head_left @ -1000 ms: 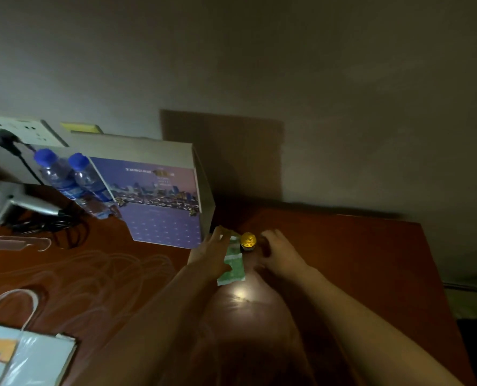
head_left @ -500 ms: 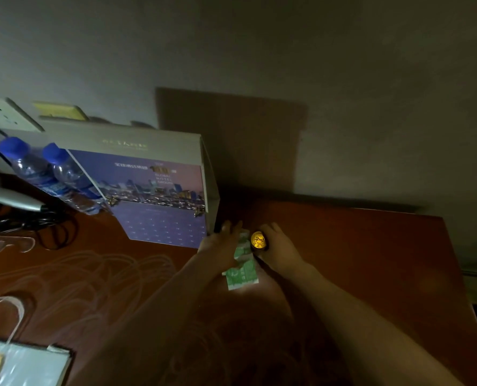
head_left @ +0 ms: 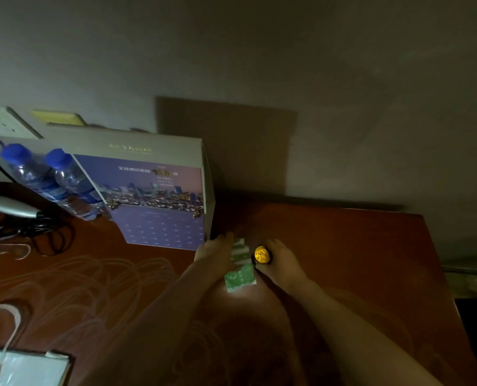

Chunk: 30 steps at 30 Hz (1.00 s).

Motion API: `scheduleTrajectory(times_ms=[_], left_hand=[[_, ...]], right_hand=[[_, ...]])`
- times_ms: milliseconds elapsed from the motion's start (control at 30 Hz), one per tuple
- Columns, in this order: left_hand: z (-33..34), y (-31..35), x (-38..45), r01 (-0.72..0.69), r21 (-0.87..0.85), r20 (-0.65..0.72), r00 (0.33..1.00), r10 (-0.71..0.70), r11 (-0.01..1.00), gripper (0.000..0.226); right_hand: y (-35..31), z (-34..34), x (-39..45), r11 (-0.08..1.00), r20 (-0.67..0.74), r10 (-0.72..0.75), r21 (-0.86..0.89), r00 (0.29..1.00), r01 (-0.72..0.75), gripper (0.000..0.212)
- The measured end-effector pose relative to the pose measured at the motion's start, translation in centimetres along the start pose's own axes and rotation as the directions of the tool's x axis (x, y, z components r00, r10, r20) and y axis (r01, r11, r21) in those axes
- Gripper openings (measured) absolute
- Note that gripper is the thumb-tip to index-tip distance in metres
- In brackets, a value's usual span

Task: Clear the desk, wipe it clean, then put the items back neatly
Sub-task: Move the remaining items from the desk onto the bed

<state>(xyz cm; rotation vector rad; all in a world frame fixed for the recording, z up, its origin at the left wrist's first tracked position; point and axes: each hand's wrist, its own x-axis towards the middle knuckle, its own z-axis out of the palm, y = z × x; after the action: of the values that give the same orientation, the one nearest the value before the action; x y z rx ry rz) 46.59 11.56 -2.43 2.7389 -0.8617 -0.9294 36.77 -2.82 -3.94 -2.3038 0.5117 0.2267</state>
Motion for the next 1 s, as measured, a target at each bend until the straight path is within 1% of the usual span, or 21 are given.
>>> scheduleTrajectory(times_ms=[100,167,233,333,400,500,600,633,700,767,867,933,1000], left_hand=[[0.2,0.2,-1.3,0.023,-0.082,0.006,1.000,-0.023,0.996,0.058],[0.6,0.1,-2.3,0.051,-0.138,0.022,0.999,-0.048,0.989,0.060],[1.3,-0.1,-3.2,0.091,-0.243,0.029,0.996,-0.087,0.966,0.057],[1.5,0.2,-4.3,0.109,-0.449,0.030,0.994,-0.107,0.887,0.046],[1.0,0.9,-5.0,0.073,-0.533,0.020,0.997,-0.074,0.843,0.042],[0.3,3.0,-6.4,-0.003,-0.630,-0.013,1.000,-0.007,0.777,0.038],[-0.2,6.0,-7.8,-0.075,-0.711,-0.036,0.997,0.071,0.699,0.028],[-0.3,7.3,-8.4,-0.100,-0.713,-0.035,0.994,0.107,0.694,0.025],[-0.2,10.6,-9.5,-0.165,-0.688,-0.037,0.980,0.194,0.706,0.028],[0.4,14.8,-11.3,-0.232,-0.653,-0.022,0.957,0.289,0.720,0.031],[2.8,21.7,-15.2,-0.332,-0.600,0.020,0.903,0.429,0.728,0.026],[5.2,26.5,-18.5,-0.395,-0.551,0.054,0.862,0.504,0.735,0.024],[8.0,31.3,-22.5,-0.458,-0.530,0.088,0.807,0.583,0.714,0.025]], right_hand=[[-0.2,-0.2,-1.9,0.999,-0.018,0.038,0.010,0.999,-0.038,0.032],[-0.4,-0.3,-3.0,0.998,-0.039,0.059,0.028,0.997,-0.058,0.026],[-0.7,-0.6,-4.2,0.996,-0.082,0.074,0.060,0.994,-0.069,0.018],[-0.8,-1.7,-6.4,0.992,-0.130,0.104,0.086,0.986,-0.094,0.025],[-0.8,-2.7,-8.2,0.989,-0.157,0.130,0.091,0.979,-0.117,0.027],[-0.2,-4.2,-11.5,0.984,-0.237,0.157,0.116,0.959,-0.133,0.025],[0.1,-6.2,-15.3,0.982,-0.283,0.177,0.118,0.943,-0.149,0.030],[0.3,-7.0,-16.7,0.981,-0.303,0.185,0.113,0.935,-0.157,0.034],[1.1,-8.6,-19.9,0.978,-0.354,0.202,0.115,0.913,-0.171,0.041],[2.4,-10.2,-23.9,0.971,-0.404,0.237,0.136,0.884,-0.198,0.044],[5.6,-12.4,-31.4,0.949,-0.497,0.314,0.165,0.809,-0.267,0.046],[8.2,-13.2,-37.7,0.918,-0.553,0.396,0.219,0.733,-0.331,0.049],[10.7,-13.6,-44.8,0.882,-0.605,0.470,0.281,0.643,-0.379,0.049]])
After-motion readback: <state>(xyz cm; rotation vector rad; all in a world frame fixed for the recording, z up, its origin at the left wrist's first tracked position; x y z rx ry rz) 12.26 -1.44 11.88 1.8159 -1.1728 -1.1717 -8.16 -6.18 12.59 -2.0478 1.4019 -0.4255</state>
